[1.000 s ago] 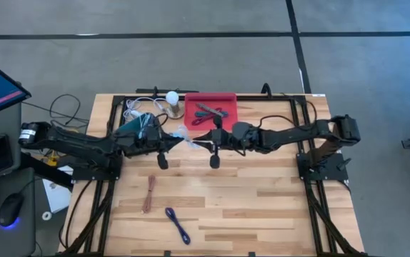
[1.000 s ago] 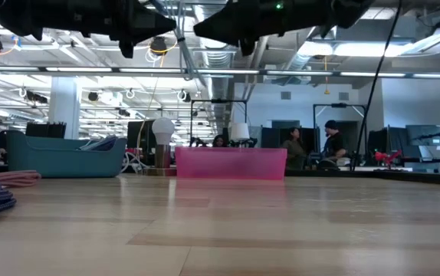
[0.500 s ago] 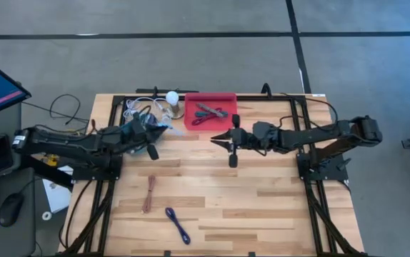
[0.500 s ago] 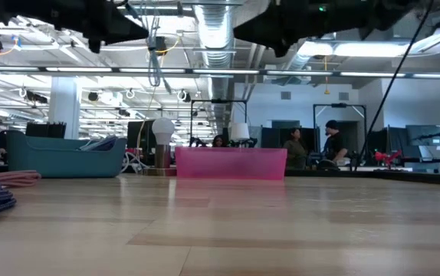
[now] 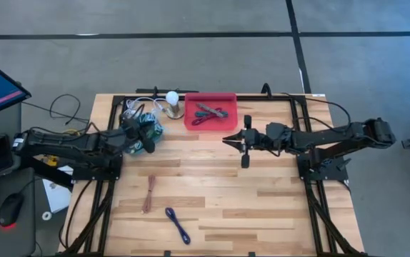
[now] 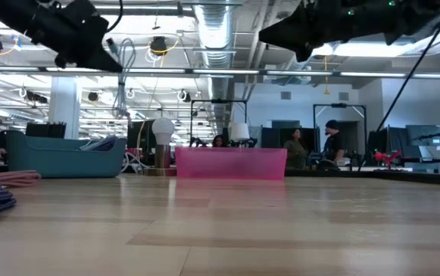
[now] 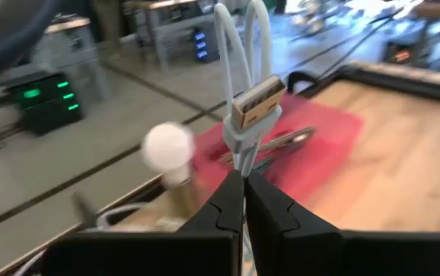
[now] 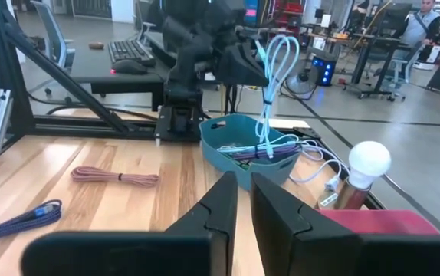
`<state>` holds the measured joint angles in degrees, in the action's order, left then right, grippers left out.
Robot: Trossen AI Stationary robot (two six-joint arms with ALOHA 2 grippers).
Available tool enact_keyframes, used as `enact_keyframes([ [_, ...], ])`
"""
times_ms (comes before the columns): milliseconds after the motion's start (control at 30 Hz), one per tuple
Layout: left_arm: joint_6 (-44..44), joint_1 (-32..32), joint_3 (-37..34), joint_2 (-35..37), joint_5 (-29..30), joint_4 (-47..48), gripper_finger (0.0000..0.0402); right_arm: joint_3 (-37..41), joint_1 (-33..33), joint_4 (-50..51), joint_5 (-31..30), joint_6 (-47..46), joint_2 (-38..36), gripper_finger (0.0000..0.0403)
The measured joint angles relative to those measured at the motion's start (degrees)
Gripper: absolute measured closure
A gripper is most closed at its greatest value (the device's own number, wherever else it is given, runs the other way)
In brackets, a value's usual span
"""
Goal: Pick & Place USB Port
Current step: Put the blue USB cable into the blue bin
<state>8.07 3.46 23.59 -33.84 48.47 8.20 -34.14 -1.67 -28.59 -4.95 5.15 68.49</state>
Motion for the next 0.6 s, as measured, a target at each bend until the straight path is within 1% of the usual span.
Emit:
enact_keyframes([
  [100,3.4,0.0,0.0,0.0,2.8,4.3,0.0398,0.6,0.0,-0.2,0.0,-0.1,-0.5,0.0372],
  [300,11.3,0.0,0.0,0.0,2.9,12.3,0.0398,1.5,0.0,-0.2,0.0,-0.9,-0.2,0.0373],
  [600,28.8,-1.3,0.0,-1.2,2.6,30.4,0.0398,1.9,0.0,-0.1,0.0,-2.2,-0.2,0.0375],
])
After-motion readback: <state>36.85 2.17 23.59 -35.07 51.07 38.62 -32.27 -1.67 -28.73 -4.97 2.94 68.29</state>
